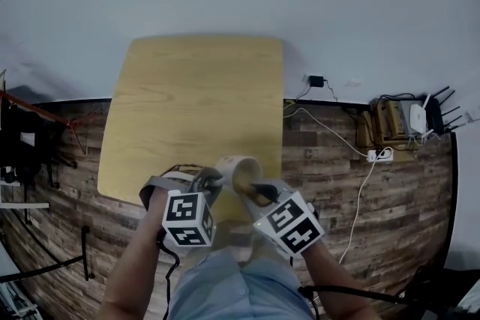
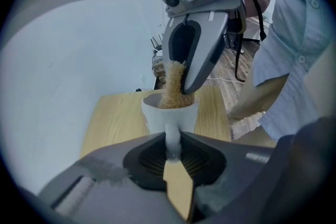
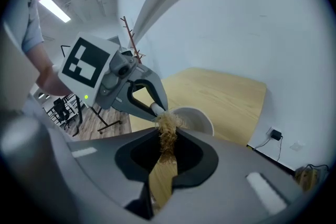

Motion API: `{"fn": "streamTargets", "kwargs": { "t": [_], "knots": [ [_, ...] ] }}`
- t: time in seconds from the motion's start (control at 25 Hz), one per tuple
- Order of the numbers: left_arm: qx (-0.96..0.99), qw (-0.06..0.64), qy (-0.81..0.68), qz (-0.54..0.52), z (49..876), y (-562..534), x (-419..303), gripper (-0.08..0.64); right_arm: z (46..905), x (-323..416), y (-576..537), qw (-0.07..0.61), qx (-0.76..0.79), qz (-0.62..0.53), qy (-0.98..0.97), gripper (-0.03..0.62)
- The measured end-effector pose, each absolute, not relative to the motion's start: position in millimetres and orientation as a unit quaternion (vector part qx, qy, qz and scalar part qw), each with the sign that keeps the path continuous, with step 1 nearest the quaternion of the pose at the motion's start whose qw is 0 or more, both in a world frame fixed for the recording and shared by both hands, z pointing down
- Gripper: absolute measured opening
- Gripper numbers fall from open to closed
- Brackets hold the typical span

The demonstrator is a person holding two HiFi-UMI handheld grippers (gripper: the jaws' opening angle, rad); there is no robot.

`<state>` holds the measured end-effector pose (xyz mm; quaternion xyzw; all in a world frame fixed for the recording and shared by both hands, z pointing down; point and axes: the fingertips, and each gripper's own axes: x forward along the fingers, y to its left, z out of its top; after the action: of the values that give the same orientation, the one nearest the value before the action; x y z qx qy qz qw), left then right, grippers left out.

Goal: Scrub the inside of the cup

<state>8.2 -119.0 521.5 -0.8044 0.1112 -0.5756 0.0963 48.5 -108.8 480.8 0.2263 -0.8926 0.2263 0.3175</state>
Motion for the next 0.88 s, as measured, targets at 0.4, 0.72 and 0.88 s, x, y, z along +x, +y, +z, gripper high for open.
{"fn": "streamTargets", "kwargs": {
  "t": [0.4, 0.72, 0.88],
  "knots": [
    [-0.819, 0.080, 0.127, -0.554, 525, -116, 1, 0.067, 432, 57, -142, 0.270, 0.288, 0.217, -0.893, 0.054],
    [-0.848, 0.034, 0.157, -0.505, 530, -112, -10, 0.067, 374, 76, -171, 0.212, 0.343, 0.170, -0.899, 0.055],
    [-0.872, 0.001, 0.174, -0.458, 534, -111, -19, 0.067, 353, 81, -173, 0.170, 0.355, 0.164, -0.905, 0.057]
  ]
}}
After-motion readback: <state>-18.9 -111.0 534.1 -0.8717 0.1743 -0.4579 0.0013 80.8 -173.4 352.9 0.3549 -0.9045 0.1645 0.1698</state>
